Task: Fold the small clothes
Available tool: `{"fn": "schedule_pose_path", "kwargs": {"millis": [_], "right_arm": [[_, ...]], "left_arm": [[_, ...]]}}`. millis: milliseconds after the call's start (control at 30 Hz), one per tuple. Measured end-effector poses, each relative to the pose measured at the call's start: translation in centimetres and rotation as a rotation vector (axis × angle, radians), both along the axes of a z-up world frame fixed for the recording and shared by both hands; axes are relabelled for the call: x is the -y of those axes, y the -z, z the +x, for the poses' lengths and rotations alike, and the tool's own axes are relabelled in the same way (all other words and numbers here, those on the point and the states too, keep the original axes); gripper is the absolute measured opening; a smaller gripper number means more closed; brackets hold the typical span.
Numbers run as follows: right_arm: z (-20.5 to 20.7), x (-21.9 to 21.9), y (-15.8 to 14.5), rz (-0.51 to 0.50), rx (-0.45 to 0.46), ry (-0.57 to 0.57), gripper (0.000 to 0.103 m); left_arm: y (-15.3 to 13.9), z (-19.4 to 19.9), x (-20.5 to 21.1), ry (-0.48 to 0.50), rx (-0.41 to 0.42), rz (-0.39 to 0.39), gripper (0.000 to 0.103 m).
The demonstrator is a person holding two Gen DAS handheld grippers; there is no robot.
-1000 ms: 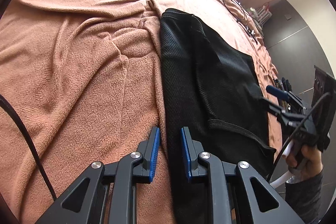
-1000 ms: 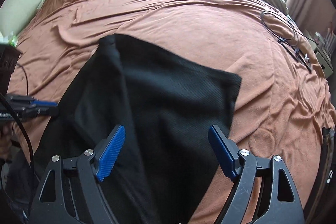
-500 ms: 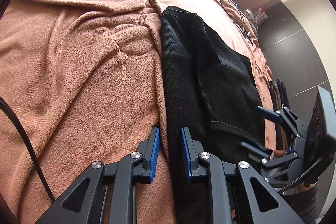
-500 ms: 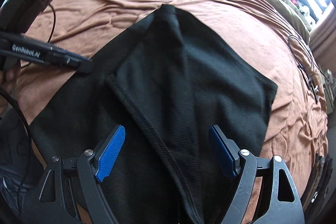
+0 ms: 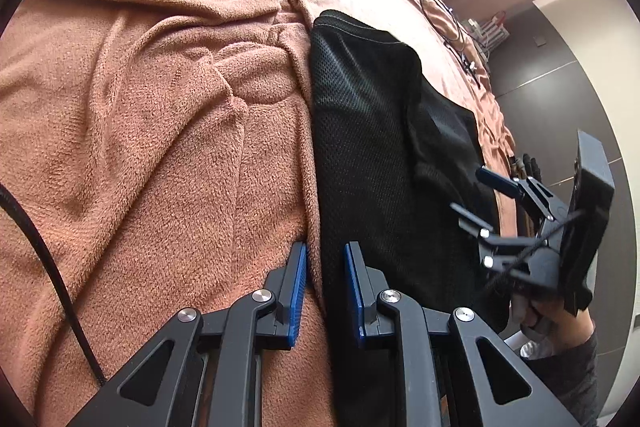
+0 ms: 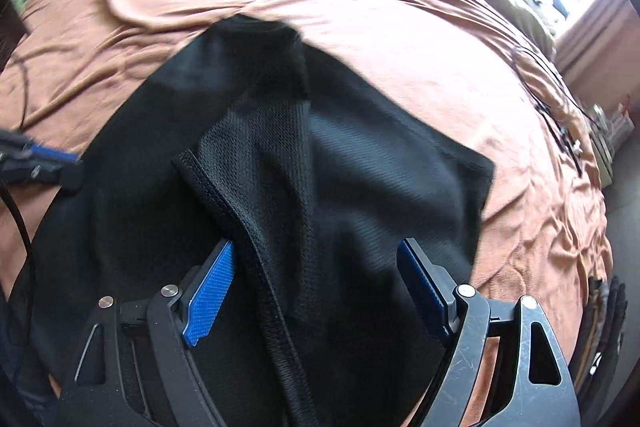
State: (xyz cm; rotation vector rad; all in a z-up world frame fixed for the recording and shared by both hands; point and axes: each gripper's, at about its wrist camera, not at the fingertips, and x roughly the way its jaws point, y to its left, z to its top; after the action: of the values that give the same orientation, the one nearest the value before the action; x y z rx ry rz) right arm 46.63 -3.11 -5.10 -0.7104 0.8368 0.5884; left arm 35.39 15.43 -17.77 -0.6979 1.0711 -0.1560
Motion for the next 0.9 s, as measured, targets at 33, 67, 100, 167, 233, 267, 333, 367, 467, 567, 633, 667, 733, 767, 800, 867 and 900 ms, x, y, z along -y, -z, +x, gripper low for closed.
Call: {"fn": "schedule_pose_path", "kwargs": {"millis": [33, 67, 100, 167, 233, 267, 333, 367, 467, 567, 633, 667, 733, 767, 800, 867, 900], "right_arm": [[0.7, 0.2, -0.1, 0.01, 0.004, 0.024, 0.078], [1.0, 0.3, -0.3, 0.018, 0.008, 0.045, 0.078], [1.6, 0.6, -0.5, 0.027, 0.014, 0.068, 0.078], [2.9, 1.3, -0.9, 0.046, 0.027, 0.127, 0.077], [4.1, 2.0, -1.4, 0.07, 0.035, 0.186, 0.077], [4.8, 2.3, -1.5, 0.089, 0.029, 0.214, 0.077], [5.9, 3.2, -1.8, 0.137, 0.007, 0.264, 0.077], [6.3, 3.6, -1.9, 0.147, 0.006, 0.285, 0.077], [7.3, 4.7, -2.1, 0.202, -0.04, 0.32, 0.077], [7.7, 6.0, -2.7, 0.287, -0.093, 0.322, 0.077], [7.8, 7.1, -2.9, 0.372, -0.158, 0.295, 0.077], [7.8, 7.8, -2.9, 0.41, -0.197, 0.284, 0.077], [8.2, 8.9, -2.7, 0.487, -0.27, 0.269, 0.077], [8.6, 9.3, -2.5, 0.519, -0.307, 0.257, 0.077], [8.9, 9.6, -2.2, 0.546, -0.342, 0.247, 0.077], [9.9, 10.6, -1.5, 0.582, -0.402, 0.238, 0.077], [10.3, 10.8, -1.2, 0.595, -0.426, 0.232, 0.074]], "left_arm": [[-0.1, 0.1, 0.0, 0.002, -0.001, 0.002, 0.022], [-0.1, 0.1, 0.1, 0.004, -0.002, 0.005, 0.022], [-0.2, 0.2, 0.1, 0.005, -0.002, 0.007, 0.022], [-0.5, 0.4, 0.3, 0.006, 0.0, 0.018, 0.022], [-0.7, 0.6, 0.6, 0.008, 0.004, 0.031, 0.022], [-0.9, 0.8, 0.6, 0.01, 0.004, 0.038, 0.022], [-1.2, 1.0, 0.7, 0.011, 0.008, 0.048, 0.022], [-1.5, 1.1, 0.8, 0.01, 0.012, 0.053, 0.022], [-2.1, 1.7, 0.6, 0.002, 0.018, 0.071, 0.022], [-2.5, 2.4, 0.1, -0.006, 0.023, 0.092, 0.022], [-2.7, 2.8, -0.1, -0.009, 0.025, 0.103, 0.022], [-2.8, 3.1, -0.2, -0.012, 0.026, 0.106, 0.022], [-2.8, 3.6, -0.2, -0.015, 0.028, 0.108, 0.023], [-2.8, 4.0, -0.2, -0.016, 0.027, 0.108, 0.023], [-2.8, 4.3, -0.2, -0.017, 0.026, 0.109, 0.023], [-2.6, 5.1, -0.1, -0.016, 0.022, 0.109, 0.023], [-2.5, 5.4, -0.1, -0.017, 0.019, 0.108, 0.023]]}}
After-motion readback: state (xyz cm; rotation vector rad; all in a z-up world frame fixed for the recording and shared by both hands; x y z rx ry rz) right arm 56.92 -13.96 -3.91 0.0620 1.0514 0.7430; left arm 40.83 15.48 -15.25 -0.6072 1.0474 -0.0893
